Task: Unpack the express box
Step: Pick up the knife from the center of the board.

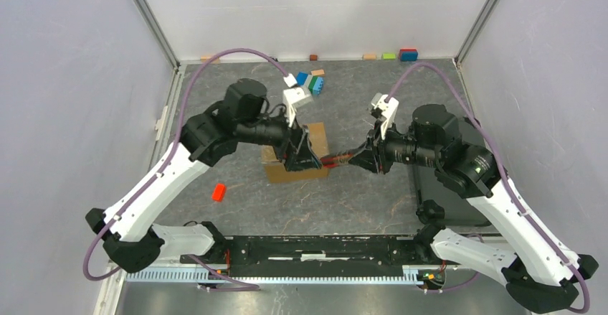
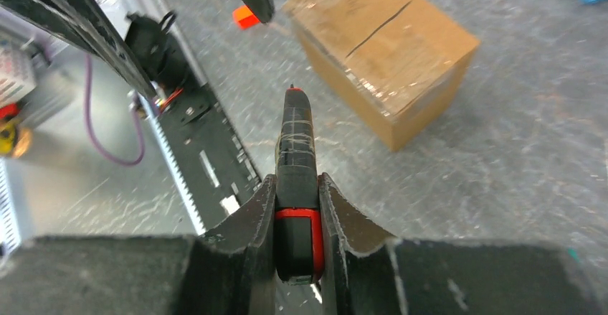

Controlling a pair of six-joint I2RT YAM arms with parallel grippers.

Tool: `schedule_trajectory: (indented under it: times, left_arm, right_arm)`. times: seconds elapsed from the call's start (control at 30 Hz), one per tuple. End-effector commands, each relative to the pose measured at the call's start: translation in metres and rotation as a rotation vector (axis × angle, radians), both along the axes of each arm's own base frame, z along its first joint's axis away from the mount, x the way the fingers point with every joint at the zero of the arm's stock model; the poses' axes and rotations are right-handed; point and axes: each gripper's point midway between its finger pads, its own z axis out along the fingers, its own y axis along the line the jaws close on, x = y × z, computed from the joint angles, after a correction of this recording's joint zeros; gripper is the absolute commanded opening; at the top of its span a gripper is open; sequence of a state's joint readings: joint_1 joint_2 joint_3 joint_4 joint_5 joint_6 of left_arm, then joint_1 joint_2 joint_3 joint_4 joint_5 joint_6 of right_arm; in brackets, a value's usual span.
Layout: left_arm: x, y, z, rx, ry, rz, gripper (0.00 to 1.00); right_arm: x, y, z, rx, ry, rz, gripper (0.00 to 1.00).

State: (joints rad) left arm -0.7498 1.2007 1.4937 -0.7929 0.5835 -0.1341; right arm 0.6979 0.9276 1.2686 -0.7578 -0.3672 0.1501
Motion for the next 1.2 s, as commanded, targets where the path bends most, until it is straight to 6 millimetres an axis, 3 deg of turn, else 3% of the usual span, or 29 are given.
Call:
schedule_trajectory:
  times: [0.0, 0.2, 0.4, 0.67, 0.8, 1.03, 1.17]
  left_arm:
    - [-0.04, -0.015, -0.006, 0.008, -0.088, -0.251, 0.84]
    - [-0.054, -0.03, -0.024, 0.022, -0.076, -0.339, 0.81]
    - [-0.056, -0.038, -0.042, 0.043, -0.073, -0.366, 0.8]
    - [-0.077, -0.045, -0.043, -0.088, -0.111, -0.474, 0.8]
    - [-0.087, -0.044, -0.042, -0.158, -0.138, -0.531, 0.72]
    - [-0.085, -0.048, -0.036, -0.19, -0.161, -0.53, 0.61]
    - [-0.088, -0.049, -0.04, -0.186, -0.137, -0.547, 0.49]
  right_arm:
    - [-0.035, 0.009, -0.004, 0.033, 0.057, 0.177, 0.0]
    - [-0.051, 0.015, -0.004, 0.044, 0.078, 0.254, 0.0]
    - [-0.064, 0.018, 0.009, 0.076, 0.068, 0.309, 0.0]
    - [-0.067, 0.019, 0.018, 0.087, 0.065, 0.315, 0.0]
    - [-0.066, 0.02, 0.019, 0.08, 0.065, 0.317, 0.0]
    - [-0.067, 0.024, 0.019, 0.073, 0.07, 0.331, 0.0]
    - [-0.066, 0.023, 0.02, 0.067, 0.066, 0.319, 0.0]
